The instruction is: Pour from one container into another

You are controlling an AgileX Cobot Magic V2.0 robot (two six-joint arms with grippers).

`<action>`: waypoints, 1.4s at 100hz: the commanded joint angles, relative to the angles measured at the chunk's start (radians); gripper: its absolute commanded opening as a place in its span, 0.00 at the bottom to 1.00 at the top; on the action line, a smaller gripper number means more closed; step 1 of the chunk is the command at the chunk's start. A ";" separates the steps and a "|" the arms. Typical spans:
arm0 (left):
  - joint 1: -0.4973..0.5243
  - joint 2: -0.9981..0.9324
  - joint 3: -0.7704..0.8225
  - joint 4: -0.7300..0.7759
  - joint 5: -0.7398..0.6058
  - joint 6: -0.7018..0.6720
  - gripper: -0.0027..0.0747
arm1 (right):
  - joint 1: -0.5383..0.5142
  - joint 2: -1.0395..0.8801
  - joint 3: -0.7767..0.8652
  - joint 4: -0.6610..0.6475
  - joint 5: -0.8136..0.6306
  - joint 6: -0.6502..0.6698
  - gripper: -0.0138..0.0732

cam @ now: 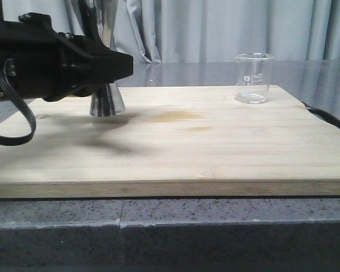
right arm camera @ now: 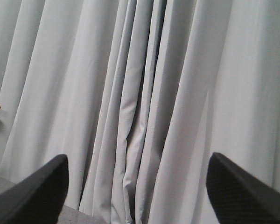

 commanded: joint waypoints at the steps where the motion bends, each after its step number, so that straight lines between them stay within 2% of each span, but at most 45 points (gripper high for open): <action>1: 0.002 -0.035 -0.021 -0.025 -0.109 0.018 0.01 | -0.006 -0.018 -0.024 0.004 -0.063 -0.004 0.79; 42: 0.002 0.071 -0.021 -0.025 -0.233 0.022 0.01 | -0.006 -0.018 -0.024 0.002 -0.063 -0.004 0.79; 140: 0.002 0.079 -0.019 -0.021 -0.231 0.024 0.01 | -0.006 -0.018 -0.024 0.002 -0.063 -0.004 0.79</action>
